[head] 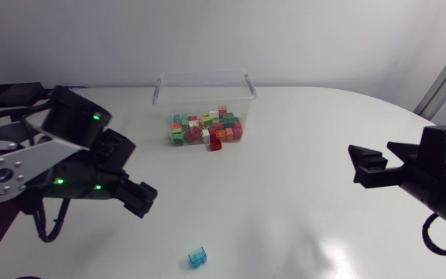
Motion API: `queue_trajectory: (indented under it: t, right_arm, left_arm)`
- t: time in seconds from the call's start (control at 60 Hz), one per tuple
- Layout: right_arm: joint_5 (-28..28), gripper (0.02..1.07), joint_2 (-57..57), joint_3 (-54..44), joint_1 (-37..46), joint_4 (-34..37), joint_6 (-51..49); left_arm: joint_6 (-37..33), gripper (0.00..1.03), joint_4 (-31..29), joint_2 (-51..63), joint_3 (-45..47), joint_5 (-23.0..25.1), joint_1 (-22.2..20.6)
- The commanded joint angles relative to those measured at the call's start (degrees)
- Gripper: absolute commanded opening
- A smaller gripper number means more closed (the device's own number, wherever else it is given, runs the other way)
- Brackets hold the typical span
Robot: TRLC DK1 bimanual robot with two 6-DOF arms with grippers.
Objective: Place the duplo bricks in the container
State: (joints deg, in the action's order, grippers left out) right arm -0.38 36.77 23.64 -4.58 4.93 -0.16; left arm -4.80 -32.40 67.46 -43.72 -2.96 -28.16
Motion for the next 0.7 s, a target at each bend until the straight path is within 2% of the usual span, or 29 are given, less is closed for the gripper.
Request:
queue_trajectory:
  t: [0.0, 0.233, 0.333, 0.417, 0.683]
  right_arm:
    - [-0.58, 1.03, 4.53, 3.87, -0.43, 4.74, 1.22]
    - [-3.4, 1.03, 15.43, 11.52, -0.96, 15.73, -2.82]
    - [-7.97, 1.03, 16.93, 12.22, -1.4, 16.17, -5.29]
    - [-9.55, 1.03, 19.65, 13.36, -1.4, 16.25, -6.96]
    - [-9.81, 1.03, 29.23, 18.81, -3.59, 16.08, -5.64]
  left_arm:
    - [-1.44, 0.97, -3.1, 5.93, -3.3, 0.94, -3.83]
    - [-1.18, 0.96, -5.83, 14.72, -6.9, 3.58, -13.85]
    - [-0.39, 0.96, -6.18, 17.35, -7.78, 3.66, -16.75]
    - [0.05, 0.96, -6.88, 20.25, -8.83, 3.75, -19.03]
    - [0.4, 0.93, -8.55, 24.3, -9.89, 4.19, -23.52]
